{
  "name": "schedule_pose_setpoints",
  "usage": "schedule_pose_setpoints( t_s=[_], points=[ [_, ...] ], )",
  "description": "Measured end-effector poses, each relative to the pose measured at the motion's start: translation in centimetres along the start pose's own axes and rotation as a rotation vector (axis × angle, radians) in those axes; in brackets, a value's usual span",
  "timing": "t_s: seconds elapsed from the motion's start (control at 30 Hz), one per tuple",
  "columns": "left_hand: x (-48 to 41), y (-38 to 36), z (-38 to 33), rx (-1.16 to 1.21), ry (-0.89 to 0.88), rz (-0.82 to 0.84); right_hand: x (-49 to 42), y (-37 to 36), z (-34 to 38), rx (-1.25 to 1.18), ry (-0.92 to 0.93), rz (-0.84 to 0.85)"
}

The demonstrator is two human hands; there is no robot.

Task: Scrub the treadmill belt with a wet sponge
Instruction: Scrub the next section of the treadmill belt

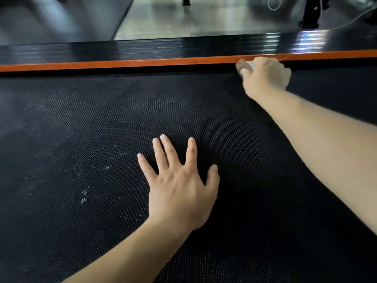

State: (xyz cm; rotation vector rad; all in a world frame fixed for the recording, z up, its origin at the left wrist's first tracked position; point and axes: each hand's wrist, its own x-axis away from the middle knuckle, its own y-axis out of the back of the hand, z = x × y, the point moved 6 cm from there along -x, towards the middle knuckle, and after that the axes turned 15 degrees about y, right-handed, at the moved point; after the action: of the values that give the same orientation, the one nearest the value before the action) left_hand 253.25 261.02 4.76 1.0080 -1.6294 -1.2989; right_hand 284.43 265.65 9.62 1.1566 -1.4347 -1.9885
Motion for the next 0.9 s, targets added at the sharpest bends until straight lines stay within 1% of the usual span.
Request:
schedule_pose_setpoints(
  t_s=[0.1, 0.13, 0.17, 0.2, 0.27, 0.3, 0.33, 0.4, 0.47, 0.5, 0.53, 0.6, 0.63, 0.67, 0.73, 0.83, 0.87, 0.9],
  points=[
    [-0.1, 0.1, 0.0, 0.001, 0.005, -0.007, 2.6, -0.5, 4.0, -0.128, 0.3, 0.034],
    [-0.1, 0.1, 0.0, 0.003, 0.004, -0.004, 2.7, -0.1, 3.9, -0.108, 0.352, 0.062],
    [-0.1, 0.0, -0.1, 0.006, 0.001, -0.003, 2.0, 0.3, 2.8, -0.039, 0.336, 0.088],
    [-0.1, 0.0, -0.1, 0.006, -0.003, -0.003, 1.0, 0.8, 1.2, 0.033, 0.26, 0.106],
    [-0.1, 0.0, 0.0, -0.007, -0.002, 0.002, -0.2, 1.8, -2.4, 0.064, 0.03, 0.105],
    [-0.1, 0.0, 0.0, -0.013, -0.001, 0.001, 0.0, 2.0, -3.2, 0.062, -0.031, 0.075],
    [-0.1, 0.0, 0.0, -0.014, 0.002, 0.001, 0.5, 1.7, -2.9, 0.065, -0.006, 0.056],
    [-0.1, 0.0, 0.1, -0.013, 0.006, 0.005, 2.5, 1.0, -1.1, -0.019, 0.147, 0.063],
    [-0.1, -0.1, 0.0, -0.013, 0.003, 0.008, 4.7, 1.3, -0.1, -0.161, 0.324, 0.127],
    [-0.2, -0.1, 0.0, -0.011, 0.004, 0.006, 4.8, 1.6, -0.8, -0.162, 0.35, 0.163],
    [-0.2, -0.1, 0.0, -0.012, 0.006, 0.001, 4.3, 1.9, -1.9, -0.128, 0.313, 0.175],
    [-0.2, -0.1, 0.0, -0.013, 0.006, -0.003, 3.1, 2.4, -4.7, -0.039, 0.111, 0.128],
    [-0.2, -0.2, -0.1, -0.013, 0.007, 0.0, 2.9, 2.4, -5.4, -0.034, 0.019, 0.089],
    [-0.1, -0.1, 0.0, -0.014, 0.008, 0.002, 3.2, 2.4, -5.0, -0.032, 0.0, 0.059],
    [-0.1, -0.2, 0.0, -0.016, 0.008, 0.007, 4.9, 2.0, -2.7, -0.091, 0.093, 0.05],
    [-0.1, -0.1, 0.0, -0.016, 0.006, 0.004, 9.9, 2.6, 0.1, -0.244, 0.319, 0.09],
    [-0.2, -0.1, 0.0, -0.016, 0.009, 0.001, 10.8, 3.1, -0.1, -0.231, 0.365, 0.096],
    [-0.2, -0.1, 0.0, -0.016, 0.013, -0.002, 10.8, 3.5, -1.0, -0.195, 0.364, 0.093]
  ],
)
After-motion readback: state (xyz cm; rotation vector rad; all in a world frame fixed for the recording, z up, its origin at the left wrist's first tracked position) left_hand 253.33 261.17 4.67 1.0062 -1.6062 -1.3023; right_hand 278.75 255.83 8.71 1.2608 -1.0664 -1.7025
